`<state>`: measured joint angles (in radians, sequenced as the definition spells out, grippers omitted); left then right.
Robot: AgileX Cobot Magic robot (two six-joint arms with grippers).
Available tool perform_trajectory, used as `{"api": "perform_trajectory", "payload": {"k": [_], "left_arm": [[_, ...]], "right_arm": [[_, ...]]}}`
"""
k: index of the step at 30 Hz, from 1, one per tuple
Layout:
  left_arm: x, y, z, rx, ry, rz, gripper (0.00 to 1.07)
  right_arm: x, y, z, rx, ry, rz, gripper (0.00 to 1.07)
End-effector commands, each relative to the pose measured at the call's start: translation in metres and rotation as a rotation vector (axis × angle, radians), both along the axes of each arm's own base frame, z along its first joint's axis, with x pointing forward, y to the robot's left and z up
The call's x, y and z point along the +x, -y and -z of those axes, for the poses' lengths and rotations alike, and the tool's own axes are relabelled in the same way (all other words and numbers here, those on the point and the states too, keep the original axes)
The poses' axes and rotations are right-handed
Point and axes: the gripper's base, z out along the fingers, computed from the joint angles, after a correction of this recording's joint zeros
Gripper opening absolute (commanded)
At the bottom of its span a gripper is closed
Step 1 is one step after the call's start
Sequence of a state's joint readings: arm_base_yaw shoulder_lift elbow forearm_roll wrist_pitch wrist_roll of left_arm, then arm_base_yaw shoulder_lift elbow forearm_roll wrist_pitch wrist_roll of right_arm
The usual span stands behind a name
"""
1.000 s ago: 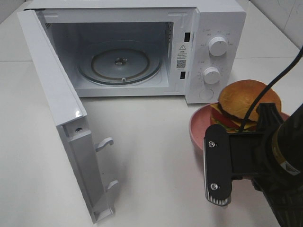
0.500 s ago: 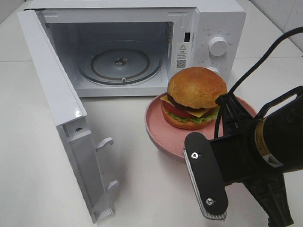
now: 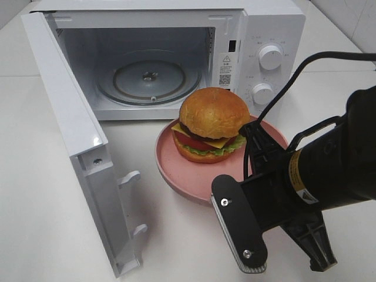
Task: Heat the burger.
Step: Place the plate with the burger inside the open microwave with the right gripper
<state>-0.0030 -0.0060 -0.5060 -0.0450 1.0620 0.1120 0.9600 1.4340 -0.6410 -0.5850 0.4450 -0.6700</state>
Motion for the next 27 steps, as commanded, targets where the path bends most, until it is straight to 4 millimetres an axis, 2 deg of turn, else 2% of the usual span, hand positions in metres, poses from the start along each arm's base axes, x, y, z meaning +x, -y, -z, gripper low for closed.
{"api": "perform_trajectory", "payload": {"k": [1, 4, 6, 14, 19, 27], "left_arm": [[-0.002, 0.001, -0.001, -0.010, 0.032, 0.009, 1.05], [-0.002, 0.001, -0.001, -0.010, 0.032, 0.009, 1.05], [-0.002, 0.001, -0.001, -0.010, 0.032, 0.009, 1.05], [-0.002, 0.001, -0.001, -0.010, 0.032, 0.009, 1.05], [-0.002, 0.001, -0.001, -0.010, 0.032, 0.009, 1.05], [-0.002, 0.001, -0.001, -0.010, 0.032, 0.009, 1.05]], "right_arm": [[0.011, -0.013, 0.000, 0.032, 0.039, -0.075, 0.00], [0.013, -0.016, -0.001, 0.041, 0.041, -0.080, 0.00], [0.022, -0.029, -0.001, 0.060, 0.051, -0.097, 0.00], [0.045, -0.044, 0.002, 0.094, 0.070, -0.110, 0.00], [0.052, -0.053, 0.003, 0.108, 0.081, -0.132, 0.00], [0.057, -0.056, 0.002, 0.119, 0.112, -0.173, 0.00]]}}
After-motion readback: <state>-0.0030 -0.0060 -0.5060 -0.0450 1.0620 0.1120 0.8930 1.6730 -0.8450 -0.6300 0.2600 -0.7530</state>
